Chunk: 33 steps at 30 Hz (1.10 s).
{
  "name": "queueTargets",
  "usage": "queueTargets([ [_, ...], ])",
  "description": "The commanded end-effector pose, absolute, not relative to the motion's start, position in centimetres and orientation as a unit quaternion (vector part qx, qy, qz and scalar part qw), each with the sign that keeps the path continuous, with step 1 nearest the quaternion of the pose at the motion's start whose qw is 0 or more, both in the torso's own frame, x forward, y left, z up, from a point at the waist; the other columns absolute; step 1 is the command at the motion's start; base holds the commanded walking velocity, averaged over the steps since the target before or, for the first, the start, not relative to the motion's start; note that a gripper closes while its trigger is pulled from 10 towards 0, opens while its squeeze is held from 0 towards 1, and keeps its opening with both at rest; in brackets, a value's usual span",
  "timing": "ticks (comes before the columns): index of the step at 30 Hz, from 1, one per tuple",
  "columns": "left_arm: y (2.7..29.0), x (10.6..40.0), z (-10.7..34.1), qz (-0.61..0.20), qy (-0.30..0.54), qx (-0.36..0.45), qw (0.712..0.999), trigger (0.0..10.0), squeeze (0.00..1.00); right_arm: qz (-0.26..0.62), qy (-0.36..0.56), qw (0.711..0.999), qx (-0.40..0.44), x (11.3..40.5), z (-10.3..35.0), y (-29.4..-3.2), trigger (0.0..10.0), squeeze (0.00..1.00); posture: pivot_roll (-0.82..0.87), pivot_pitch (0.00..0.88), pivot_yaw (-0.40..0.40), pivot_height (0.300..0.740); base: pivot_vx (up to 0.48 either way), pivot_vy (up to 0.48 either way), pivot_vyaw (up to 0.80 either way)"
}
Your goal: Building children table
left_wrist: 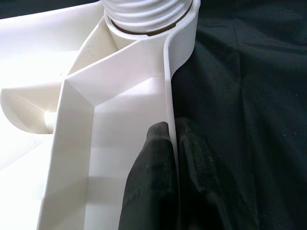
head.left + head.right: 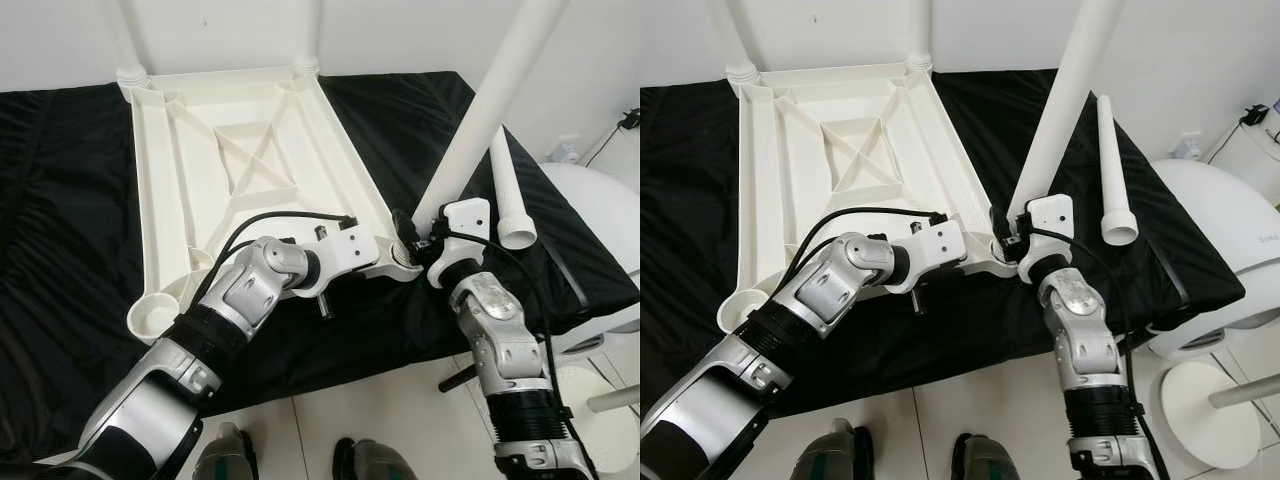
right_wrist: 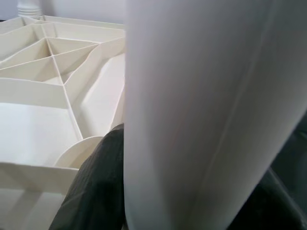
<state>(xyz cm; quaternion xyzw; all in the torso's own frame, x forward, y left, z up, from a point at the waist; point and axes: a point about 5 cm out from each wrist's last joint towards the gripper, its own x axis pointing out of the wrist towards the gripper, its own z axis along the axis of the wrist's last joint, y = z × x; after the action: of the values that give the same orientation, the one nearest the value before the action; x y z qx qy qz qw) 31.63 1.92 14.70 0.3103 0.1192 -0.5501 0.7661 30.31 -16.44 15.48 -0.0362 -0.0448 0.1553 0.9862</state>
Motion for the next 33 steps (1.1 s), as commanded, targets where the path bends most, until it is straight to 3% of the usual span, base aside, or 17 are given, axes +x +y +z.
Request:
queueTargets([
  [1, 2.2, 31.9, 15.6, -0.539, 0.095, 0.319, 0.774, 10.0, 0.0, 0.151, -0.001, 0.988, -0.041, 29.8, 13.8, -17.4, 10.0, 0.0, 0.01, 0.069, -0.054, 0.74, 0.0, 0.0, 0.0],
  [16, 2.2, 32.0, 15.7, -0.537, 0.094, 0.316, 0.777, 10.0, 0.0, 0.175, 0.016, 0.984, -0.026, 28.8, 13.3, -17.6, 10.0, 0.0, 0.0, 0.089, -0.058, 0.74, 0.0, 0.0, 0.0],
  [33, 2.0, 32.2, 15.9, -0.536, 0.092, 0.312, 0.779, 10.0, 0.0, 0.155, 0.059, 0.985, -0.044, 30.3, 14.3, -20.2, 10.0, 0.0, -0.02, 0.105, -0.053, 0.74, 0.0, 0.0, 0.0],
])
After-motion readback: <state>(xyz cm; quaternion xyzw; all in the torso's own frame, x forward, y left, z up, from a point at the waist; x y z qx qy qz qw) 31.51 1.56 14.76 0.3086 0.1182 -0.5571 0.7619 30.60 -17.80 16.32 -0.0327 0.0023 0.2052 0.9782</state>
